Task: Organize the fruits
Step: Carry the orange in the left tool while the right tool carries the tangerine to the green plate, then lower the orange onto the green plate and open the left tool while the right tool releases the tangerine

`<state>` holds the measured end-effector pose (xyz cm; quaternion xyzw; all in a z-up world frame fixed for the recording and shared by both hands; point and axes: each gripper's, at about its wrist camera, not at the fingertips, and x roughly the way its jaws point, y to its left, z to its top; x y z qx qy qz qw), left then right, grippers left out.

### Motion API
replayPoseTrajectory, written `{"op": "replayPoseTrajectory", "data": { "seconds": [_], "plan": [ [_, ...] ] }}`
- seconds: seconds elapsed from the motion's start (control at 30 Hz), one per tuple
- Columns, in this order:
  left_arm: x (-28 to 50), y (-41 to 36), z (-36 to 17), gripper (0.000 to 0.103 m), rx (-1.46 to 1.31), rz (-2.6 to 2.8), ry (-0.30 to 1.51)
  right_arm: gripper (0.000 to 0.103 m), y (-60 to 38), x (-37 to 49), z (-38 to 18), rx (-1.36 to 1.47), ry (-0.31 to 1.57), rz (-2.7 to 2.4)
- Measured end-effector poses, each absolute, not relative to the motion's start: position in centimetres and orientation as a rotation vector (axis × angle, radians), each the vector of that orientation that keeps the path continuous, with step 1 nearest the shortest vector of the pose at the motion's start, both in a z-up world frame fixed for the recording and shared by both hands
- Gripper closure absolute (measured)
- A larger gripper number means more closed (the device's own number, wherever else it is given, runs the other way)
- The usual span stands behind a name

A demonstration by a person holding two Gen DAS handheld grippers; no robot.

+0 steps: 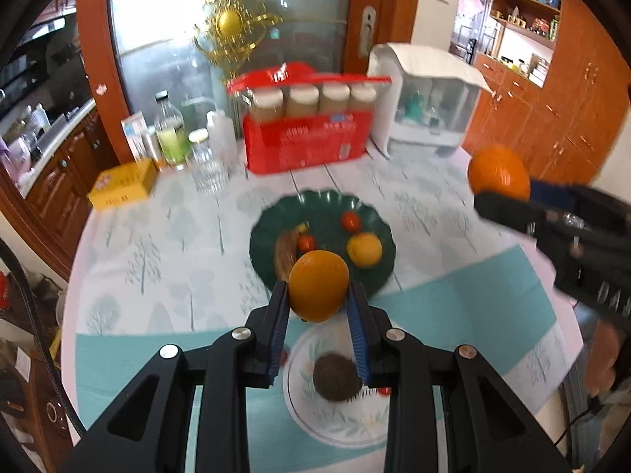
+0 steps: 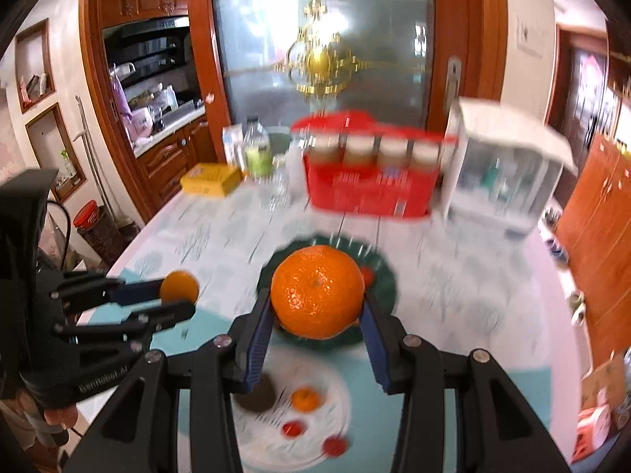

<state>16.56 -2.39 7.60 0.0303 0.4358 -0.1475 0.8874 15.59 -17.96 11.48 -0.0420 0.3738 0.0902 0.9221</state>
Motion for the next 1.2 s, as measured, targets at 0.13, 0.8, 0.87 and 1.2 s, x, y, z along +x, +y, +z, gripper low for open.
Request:
{"op": "replayPoseTrajectory", "data": {
  "seconds": [0.13, 0.8, 0.87, 1.2],
  "plan": [
    [18.7, -3.3, 9.3, 0.075, 0.064, -0.278, 0.88, 0.06, -18.7, 19.1, 14.0, -0.106, 0.73, 0.185],
    [29.6, -7.7, -3.0, 0.075, -0.03, -0.083, 1.117, 0.059, -20.3, 33.1, 1.3, -0.084, 0.964, 0.311],
    [30.0, -8.0, -4.2, 0.075, -0.035, -0.076, 1.135, 0.059, -20.4, 33.6, -0.6, -0.081, 0.994, 0.326],
    [31.6, -8.5, -9.1, 0.075, -0.051, -0.026, 1.212, 0.059, -19.8, 35.2, -7.2, -0.088, 1.1, 0.397]
  ]
}}
